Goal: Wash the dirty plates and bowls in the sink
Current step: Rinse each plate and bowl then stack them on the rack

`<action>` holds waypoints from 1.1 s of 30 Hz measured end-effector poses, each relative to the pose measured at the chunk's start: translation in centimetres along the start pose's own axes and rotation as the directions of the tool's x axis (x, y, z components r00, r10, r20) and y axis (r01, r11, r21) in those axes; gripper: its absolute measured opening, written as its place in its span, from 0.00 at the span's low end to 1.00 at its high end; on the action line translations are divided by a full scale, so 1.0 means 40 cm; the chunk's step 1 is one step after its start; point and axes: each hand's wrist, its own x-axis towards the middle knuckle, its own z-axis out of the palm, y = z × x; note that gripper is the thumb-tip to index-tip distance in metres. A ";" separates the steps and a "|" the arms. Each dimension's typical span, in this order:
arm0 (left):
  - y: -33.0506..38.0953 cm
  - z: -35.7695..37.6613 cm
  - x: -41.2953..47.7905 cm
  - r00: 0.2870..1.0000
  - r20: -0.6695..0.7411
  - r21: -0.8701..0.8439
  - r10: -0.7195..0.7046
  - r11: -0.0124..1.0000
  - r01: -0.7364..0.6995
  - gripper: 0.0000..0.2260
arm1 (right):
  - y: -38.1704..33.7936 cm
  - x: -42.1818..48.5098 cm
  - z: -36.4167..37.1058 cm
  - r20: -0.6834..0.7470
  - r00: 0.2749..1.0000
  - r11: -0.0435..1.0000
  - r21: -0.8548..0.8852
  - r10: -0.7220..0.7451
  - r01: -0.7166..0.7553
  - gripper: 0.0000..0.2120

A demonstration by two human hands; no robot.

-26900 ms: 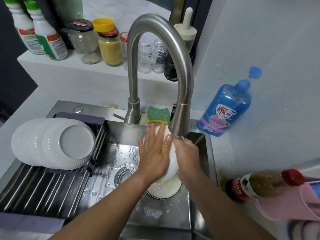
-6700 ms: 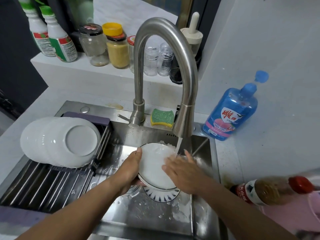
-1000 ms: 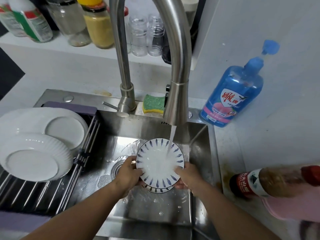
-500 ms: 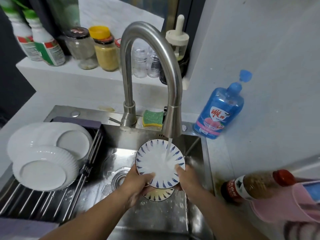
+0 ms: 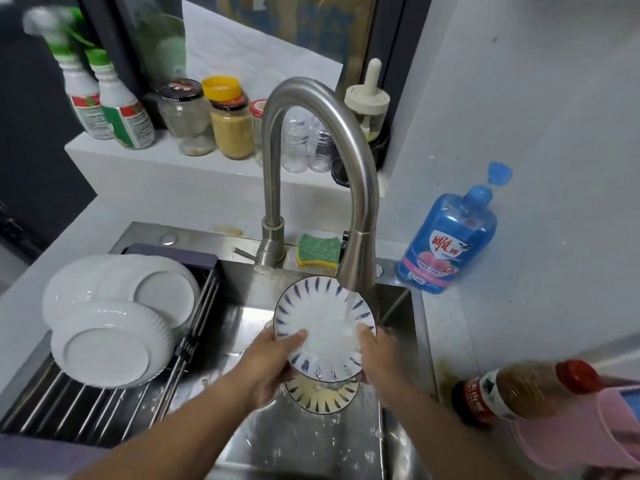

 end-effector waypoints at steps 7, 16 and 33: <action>-0.091 0.068 -0.043 0.995 -0.091 -0.113 0.034 0.993 -0.044 0.15 | 0.049 -0.059 0.063 -0.005 0.995 0.977 0.190 0.102 -0.099 0.09; 0.071 -0.039 -0.008 0.994 0.073 0.248 -0.079 0.967 0.058 0.10 | -0.056 0.056 -0.057 0.253 0.955 0.939 -0.263 -0.155 0.222 0.08; 0.043 0.005 -0.047 0.997 0.052 0.036 -0.063 0.997 0.062 0.14 | -0.085 0.042 -0.051 0.131 0.950 0.862 -0.400 -0.282 0.311 0.12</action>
